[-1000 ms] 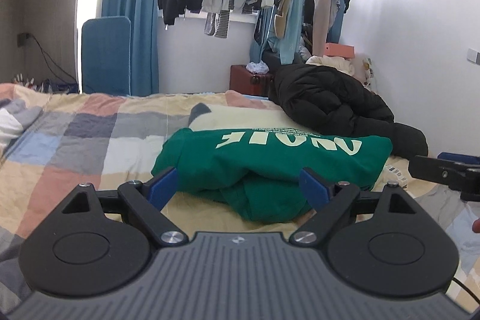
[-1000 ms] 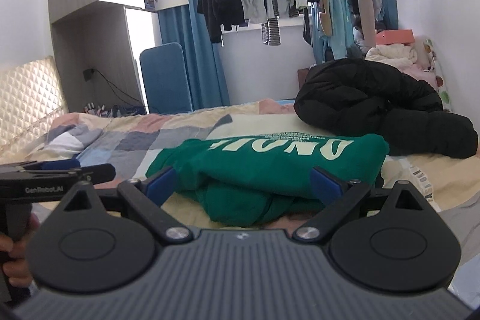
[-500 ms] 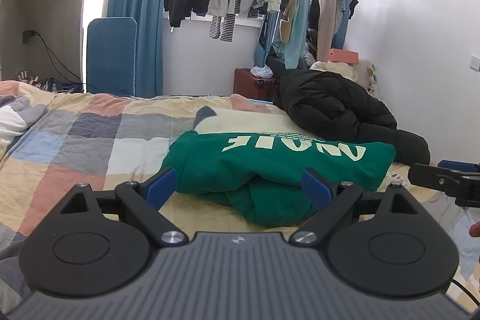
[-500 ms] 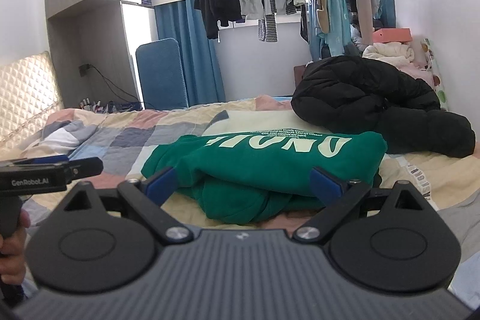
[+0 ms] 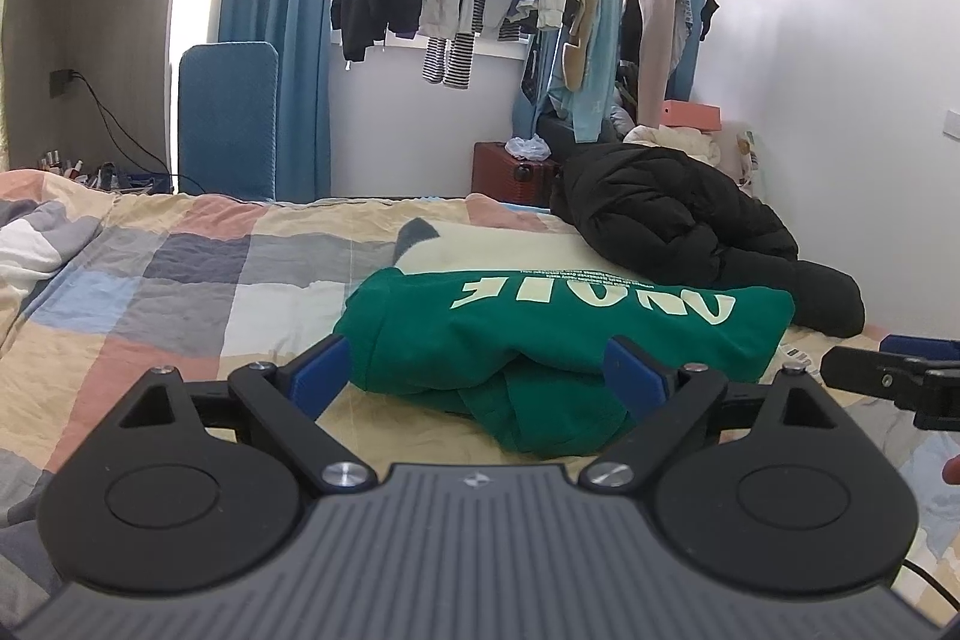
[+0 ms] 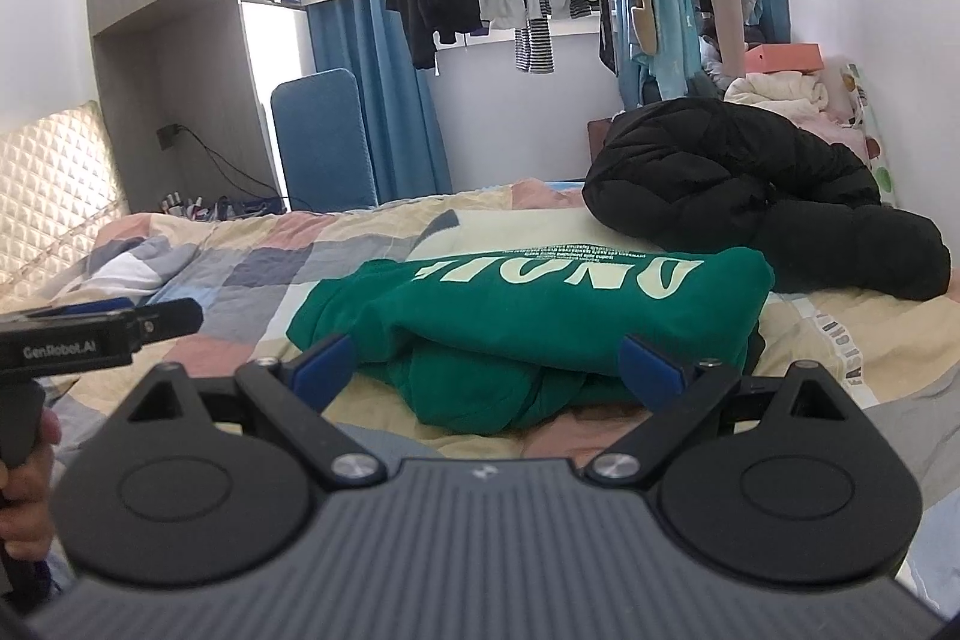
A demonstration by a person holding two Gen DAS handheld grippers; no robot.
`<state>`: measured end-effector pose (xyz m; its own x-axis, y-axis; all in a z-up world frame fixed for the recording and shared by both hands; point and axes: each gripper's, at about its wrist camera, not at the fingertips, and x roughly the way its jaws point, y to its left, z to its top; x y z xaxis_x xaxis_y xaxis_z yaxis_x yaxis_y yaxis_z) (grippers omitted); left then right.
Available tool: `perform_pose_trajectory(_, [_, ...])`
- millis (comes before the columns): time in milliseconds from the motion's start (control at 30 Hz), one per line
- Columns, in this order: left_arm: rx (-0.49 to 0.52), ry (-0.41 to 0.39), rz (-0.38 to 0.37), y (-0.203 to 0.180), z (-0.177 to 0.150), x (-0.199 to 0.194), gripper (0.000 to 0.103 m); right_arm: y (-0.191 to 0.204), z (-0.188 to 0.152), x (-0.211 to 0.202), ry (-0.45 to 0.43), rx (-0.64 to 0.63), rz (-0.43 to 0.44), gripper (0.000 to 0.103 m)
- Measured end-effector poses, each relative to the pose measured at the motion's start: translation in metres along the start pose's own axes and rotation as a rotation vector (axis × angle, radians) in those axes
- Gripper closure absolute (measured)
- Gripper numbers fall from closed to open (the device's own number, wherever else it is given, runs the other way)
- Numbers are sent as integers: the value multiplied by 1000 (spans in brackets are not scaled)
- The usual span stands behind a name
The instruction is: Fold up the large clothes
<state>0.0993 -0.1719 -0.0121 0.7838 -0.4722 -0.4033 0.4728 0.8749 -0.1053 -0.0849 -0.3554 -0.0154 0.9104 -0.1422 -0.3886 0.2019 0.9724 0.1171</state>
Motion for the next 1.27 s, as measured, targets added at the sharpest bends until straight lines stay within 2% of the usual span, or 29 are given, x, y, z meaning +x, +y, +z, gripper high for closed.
perform_pose_trajectory(300, [-1, 13, -8, 2, 0, 1, 1, -5, -1, -4, -9, 25, -32, 6])
perform_pose_trajectory(333, [0, 16, -8, 1, 0, 1, 0, -5, -1, -4, -10, 27, -44, 0])
perform_pose_trajectory(500, [7, 20, -9, -2, -1, 1, 0, -8, -2, -4, -12, 34, -71, 0])
perform_pose_trajectory(1267, [11, 29, -7, -4, 2, -2, 0, -5, -6, -5, 11, 32, -40, 0])
